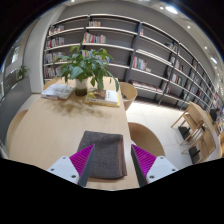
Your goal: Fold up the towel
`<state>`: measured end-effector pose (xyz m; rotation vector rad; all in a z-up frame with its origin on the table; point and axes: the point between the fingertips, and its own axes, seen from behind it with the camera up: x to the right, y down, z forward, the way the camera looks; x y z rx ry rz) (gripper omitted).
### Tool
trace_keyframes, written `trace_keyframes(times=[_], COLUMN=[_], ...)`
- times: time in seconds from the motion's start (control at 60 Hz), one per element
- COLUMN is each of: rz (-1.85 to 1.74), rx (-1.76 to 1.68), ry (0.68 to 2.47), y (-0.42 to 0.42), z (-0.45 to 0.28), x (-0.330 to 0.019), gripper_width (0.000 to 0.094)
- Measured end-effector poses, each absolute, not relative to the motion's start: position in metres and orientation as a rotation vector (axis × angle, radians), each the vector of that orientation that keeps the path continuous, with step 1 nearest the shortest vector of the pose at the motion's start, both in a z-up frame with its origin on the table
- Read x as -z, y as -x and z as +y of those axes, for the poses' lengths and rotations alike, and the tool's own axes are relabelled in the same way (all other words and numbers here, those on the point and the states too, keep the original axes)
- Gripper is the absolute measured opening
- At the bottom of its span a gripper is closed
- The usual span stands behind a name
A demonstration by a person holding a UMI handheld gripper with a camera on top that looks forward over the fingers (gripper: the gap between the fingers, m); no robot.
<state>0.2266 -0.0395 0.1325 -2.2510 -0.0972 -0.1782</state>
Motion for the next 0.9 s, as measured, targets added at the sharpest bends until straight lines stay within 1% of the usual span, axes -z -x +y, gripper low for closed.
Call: trace_keyframes(times=[0.15, 0.217, 0.233, 0.283, 0.45, 0.483, 0.567, 0.767, 0.9], rz=[-0.105, -0.113, -0.113, -0.113, -0.093, -0.089, -0.103, -0.084, -0.092], rx=[0.119, 0.081, 0.069, 0.038, 0.012, 0.015, 0.001, -0.036, -0.038], ry=[2.160, 2.133, 2.123, 2.104, 2.108, 2.112, 2.123, 2.120, 2.108], y=[-0.185, -0.165, -0.159, -0.146, -0.118, -0.113, -0.102, -0.079, -0.073], z=[-0.075, -0.097, -0.103, -0.117, -0.178, -0.189, -0.215, -0.252, -0.263], x=[-0.197, -0.215, -0.214, -0.229, -0.233, -0.226, -0.228, -0.228, -0.232], gripper_width=[0.0728, 0.0750, 0.0752, 0.0747, 0.0749, 0.0750, 0.0748, 0.0747, 0.0748])
